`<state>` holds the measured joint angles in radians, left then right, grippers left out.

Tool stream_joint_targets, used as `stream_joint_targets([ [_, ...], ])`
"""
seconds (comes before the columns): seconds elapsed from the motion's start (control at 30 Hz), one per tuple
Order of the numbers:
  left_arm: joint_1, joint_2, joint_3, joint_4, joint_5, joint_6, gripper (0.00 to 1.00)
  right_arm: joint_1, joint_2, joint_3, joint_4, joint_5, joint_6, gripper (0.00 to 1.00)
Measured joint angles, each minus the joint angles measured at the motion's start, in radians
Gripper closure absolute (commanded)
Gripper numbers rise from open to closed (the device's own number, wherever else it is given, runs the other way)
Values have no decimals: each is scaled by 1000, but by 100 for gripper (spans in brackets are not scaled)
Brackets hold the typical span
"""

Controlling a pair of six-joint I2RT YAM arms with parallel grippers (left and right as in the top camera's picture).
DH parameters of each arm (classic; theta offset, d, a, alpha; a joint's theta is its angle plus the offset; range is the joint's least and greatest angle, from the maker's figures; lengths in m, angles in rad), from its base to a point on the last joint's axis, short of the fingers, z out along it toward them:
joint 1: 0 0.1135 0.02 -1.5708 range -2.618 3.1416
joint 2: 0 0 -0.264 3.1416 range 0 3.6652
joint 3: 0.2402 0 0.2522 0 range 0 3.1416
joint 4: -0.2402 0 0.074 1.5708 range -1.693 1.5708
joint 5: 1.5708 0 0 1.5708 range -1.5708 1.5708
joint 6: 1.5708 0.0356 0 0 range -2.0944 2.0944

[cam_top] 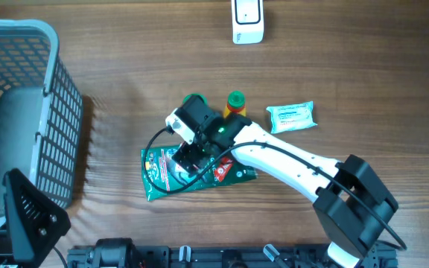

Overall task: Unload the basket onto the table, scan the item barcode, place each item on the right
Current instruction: 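Lift the Kleenex pack with the right gripper and carry rightward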

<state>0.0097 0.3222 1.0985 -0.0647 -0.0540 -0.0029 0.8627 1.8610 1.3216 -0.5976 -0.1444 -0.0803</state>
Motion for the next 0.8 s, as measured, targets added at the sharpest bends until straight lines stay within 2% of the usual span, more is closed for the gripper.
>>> stream_joint_targets([
  [0.07, 0, 0, 0, -3, 0, 0, 0, -12, 0, 0, 39, -17, -48, 34],
  [0.1, 0, 0, 0, -3, 0, 0, 0, -18, 1, 0, 61, -42, -66, 37],
  [0.4, 0, 0, 0, -6, 57, 0, 0, -50, 112, 0, 83, -150, -103, 38],
  [0.43, 0, 0, 0, -6, 73, 0, 0, -50, 113, 0, 83, -155, -105, 41],
  [0.5, 0, 0, 0, -6, 86, 0, 0, -50, 116, 0, 87, -163, -109, 72],
  [0.53, 0, 0, 0, -6, 91, 0, 0, -50, 119, 0, 87, -163, -111, 78],
  [0.57, 0, 0, 0, -6, 95, 0, 0, -50, 122, 0, 86, -165, -112, 78],
  [0.6, 0, 0, 0, -6, 98, 0, 0, -51, 124, 0, 86, -167, -111, 73],
  [0.63, 0, 0, 0, -6, 101, 0, 0, -52, 126, 0, 87, -169, -111, 65],
  [0.67, 0, 0, 0, -6, 105, 0, 0, -55, 126, 0, 87, -169, -105, 51],
  [0.7, 0, 0, 0, -6, 106, 0, 0, -55, 126, 0, 87, -169, -102, 48],
  [0.8, 0, 0, 0, -6, 106, 0, 0, -55, 126, 0, 87, -169, -101, 47],
])
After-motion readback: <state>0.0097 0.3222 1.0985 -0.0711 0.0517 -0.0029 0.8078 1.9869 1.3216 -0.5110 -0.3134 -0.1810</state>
